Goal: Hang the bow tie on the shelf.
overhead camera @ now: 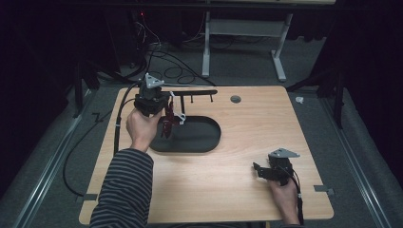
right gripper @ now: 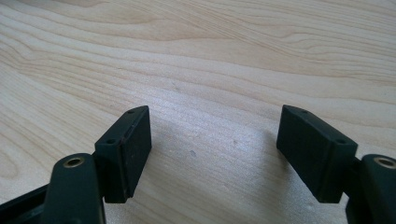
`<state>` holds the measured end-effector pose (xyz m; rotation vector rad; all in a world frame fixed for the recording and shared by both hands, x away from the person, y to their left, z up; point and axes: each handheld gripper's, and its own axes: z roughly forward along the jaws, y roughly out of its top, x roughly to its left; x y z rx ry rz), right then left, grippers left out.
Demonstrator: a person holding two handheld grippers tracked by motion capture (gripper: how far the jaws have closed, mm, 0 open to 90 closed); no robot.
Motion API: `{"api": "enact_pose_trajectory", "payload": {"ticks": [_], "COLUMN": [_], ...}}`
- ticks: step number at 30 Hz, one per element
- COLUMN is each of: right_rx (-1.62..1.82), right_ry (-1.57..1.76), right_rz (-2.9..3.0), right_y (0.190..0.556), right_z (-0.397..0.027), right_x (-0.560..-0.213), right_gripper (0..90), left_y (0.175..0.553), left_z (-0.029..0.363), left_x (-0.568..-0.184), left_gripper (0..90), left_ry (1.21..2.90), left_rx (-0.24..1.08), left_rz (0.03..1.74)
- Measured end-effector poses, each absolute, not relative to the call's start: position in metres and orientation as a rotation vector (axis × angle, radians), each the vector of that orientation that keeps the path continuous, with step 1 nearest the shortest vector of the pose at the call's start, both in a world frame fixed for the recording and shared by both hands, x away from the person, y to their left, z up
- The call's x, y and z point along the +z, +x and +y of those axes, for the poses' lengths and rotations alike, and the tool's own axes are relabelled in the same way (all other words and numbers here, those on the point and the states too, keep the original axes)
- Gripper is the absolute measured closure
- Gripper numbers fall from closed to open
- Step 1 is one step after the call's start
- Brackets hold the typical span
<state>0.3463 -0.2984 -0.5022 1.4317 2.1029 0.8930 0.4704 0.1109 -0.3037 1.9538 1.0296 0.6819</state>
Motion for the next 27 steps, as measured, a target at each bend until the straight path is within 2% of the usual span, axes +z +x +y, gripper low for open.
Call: {"api": "enact_pose_trajectory", "payload": {"ticks": [27], "right_rx": [0.894], "right_ry": [1.429], "right_rz": [2.106], "right_y": [0.346], "right_z": [-0.299], "right_x": [-0.502], "right_gripper": [27.8], "left_y": [0.496], "left_z": [0.097], "left_x": [-0.322], "left_gripper": [87.9], "left_ry": [1.992], "left_rx": [0.717], "left_rz": [1.089]}}
